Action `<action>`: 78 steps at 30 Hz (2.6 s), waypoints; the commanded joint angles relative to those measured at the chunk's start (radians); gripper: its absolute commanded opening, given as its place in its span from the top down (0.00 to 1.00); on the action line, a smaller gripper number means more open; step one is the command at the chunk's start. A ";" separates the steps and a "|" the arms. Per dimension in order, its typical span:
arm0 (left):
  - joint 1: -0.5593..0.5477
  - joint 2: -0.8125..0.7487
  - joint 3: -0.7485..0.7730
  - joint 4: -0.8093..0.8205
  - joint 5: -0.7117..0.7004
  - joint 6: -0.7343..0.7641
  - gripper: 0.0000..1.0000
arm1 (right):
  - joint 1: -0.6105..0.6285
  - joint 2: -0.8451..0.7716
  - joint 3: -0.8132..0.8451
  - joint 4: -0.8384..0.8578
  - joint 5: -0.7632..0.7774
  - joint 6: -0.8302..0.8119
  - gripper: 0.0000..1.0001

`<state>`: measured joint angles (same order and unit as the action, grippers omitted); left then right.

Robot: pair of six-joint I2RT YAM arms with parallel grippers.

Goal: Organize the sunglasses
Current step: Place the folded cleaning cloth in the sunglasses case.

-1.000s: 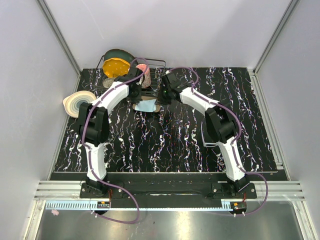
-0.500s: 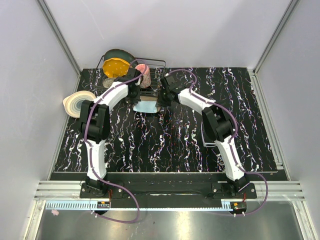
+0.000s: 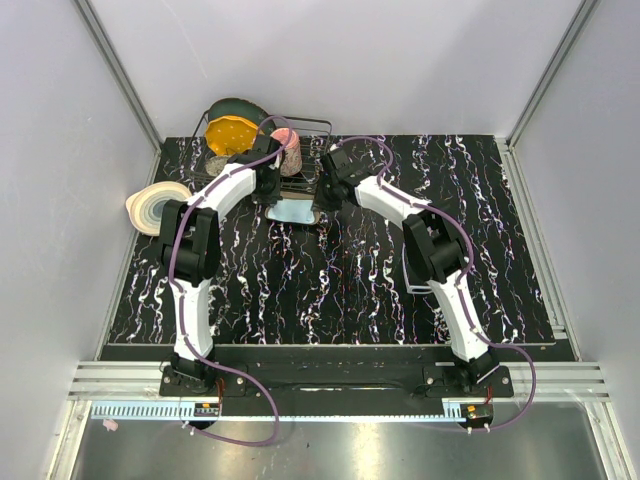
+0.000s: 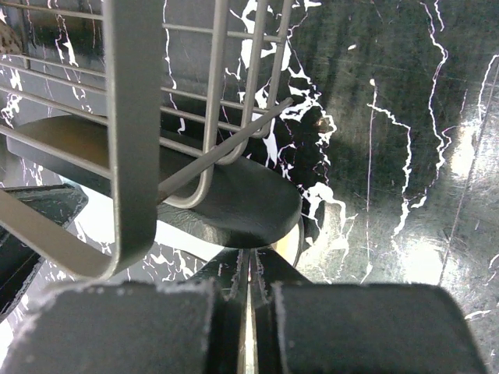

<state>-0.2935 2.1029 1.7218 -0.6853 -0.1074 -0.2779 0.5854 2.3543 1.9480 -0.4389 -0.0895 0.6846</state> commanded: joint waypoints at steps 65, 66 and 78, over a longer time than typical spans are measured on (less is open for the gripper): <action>0.005 0.074 0.035 0.004 -0.153 -0.126 0.94 | 0.010 -0.009 -0.070 0.063 0.036 0.004 0.91; 0.005 0.074 0.033 0.006 -0.155 -0.126 0.94 | 0.008 -0.010 -0.070 0.065 0.034 0.001 0.89; 0.005 0.051 0.032 0.006 -0.153 -0.130 0.73 | 0.010 -0.059 -0.092 0.078 0.050 -0.019 0.74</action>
<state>-0.2939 2.1578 1.7344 -0.7170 -0.2375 -0.4122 0.5880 2.3558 1.8713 -0.3779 -0.0853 0.6838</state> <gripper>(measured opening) 0.223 0.247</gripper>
